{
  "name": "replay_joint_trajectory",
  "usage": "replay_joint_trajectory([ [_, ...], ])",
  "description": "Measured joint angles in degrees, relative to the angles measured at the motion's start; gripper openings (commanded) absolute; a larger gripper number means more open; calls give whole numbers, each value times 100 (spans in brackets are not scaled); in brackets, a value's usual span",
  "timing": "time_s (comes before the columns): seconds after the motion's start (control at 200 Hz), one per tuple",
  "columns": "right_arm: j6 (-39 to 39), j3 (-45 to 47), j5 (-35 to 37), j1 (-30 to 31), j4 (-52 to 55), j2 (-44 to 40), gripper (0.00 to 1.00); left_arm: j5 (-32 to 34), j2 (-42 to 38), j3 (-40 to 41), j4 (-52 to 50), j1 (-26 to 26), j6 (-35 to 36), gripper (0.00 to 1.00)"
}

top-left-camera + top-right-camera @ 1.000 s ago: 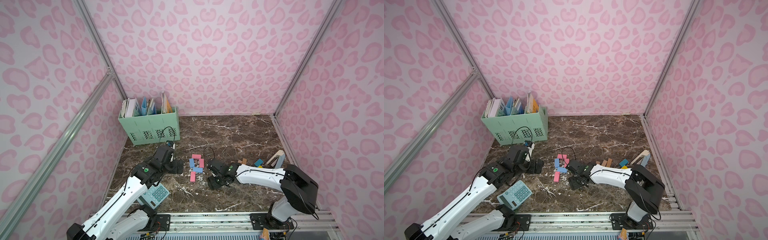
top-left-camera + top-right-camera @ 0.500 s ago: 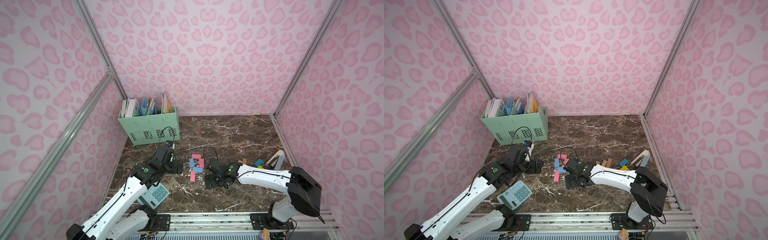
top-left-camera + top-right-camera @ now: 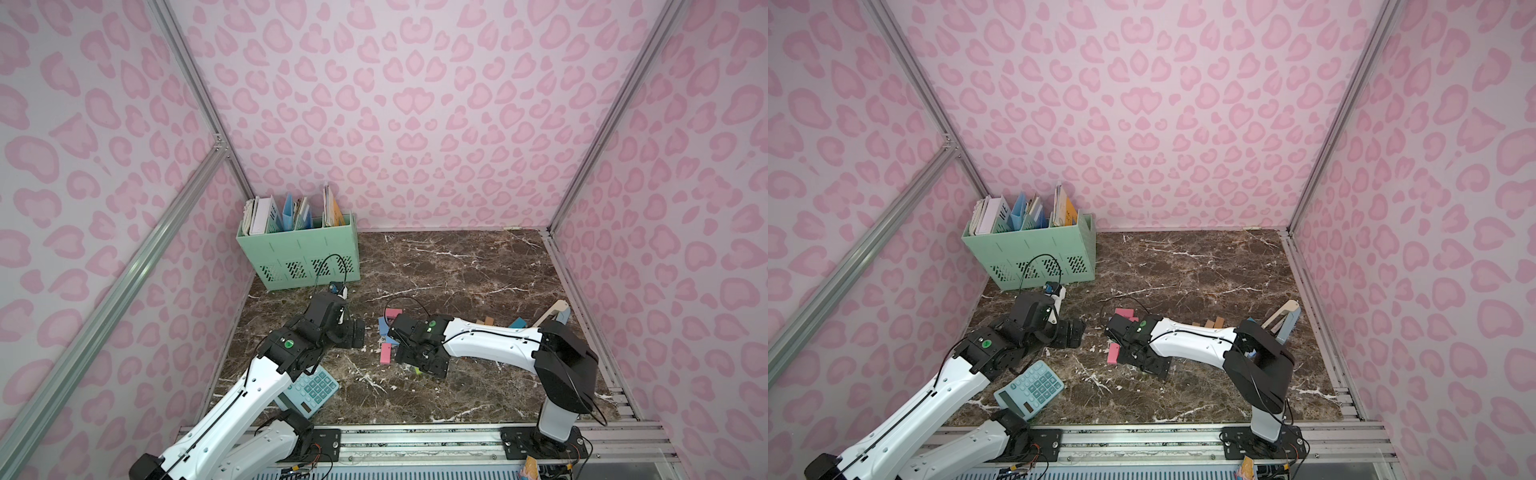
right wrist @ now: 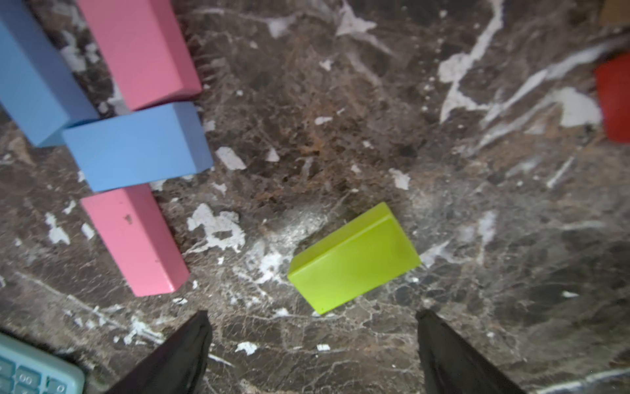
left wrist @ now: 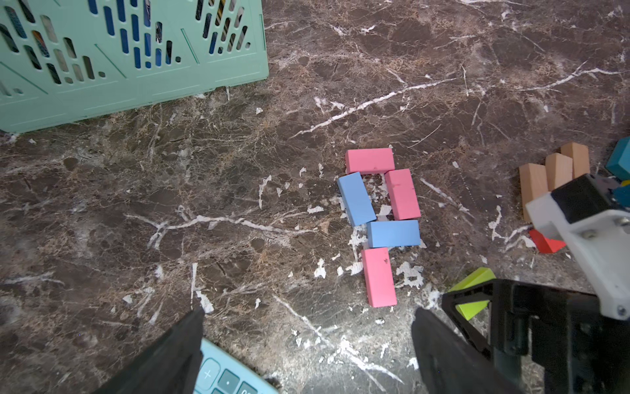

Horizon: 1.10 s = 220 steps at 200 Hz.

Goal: Assemble the number 8 with building blocks
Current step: Assemble the building block at the center of the board.

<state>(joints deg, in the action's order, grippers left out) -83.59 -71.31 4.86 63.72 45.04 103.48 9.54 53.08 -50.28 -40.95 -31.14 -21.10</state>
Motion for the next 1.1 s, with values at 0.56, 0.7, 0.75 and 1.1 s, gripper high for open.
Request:
replay_joint_trajectory([
  [0.56, -468, 352, 151, -149, 184, 24, 91, -4, -13, 4, 0, 0, 0, 99],
  [0.7, -433, 356, 142, -149, 13, 76, 90, -4, -13, 4, 0, 0, 0, 99],
  [0.75, -348, 361, 87, -149, 4, 136, 89, -4, -13, 4, 0, 0, 0, 98],
  [1.1, -15, 468, -17, -131, -111, 101, 76, -46, -26, 4, 0, 0, 0, 98],
])
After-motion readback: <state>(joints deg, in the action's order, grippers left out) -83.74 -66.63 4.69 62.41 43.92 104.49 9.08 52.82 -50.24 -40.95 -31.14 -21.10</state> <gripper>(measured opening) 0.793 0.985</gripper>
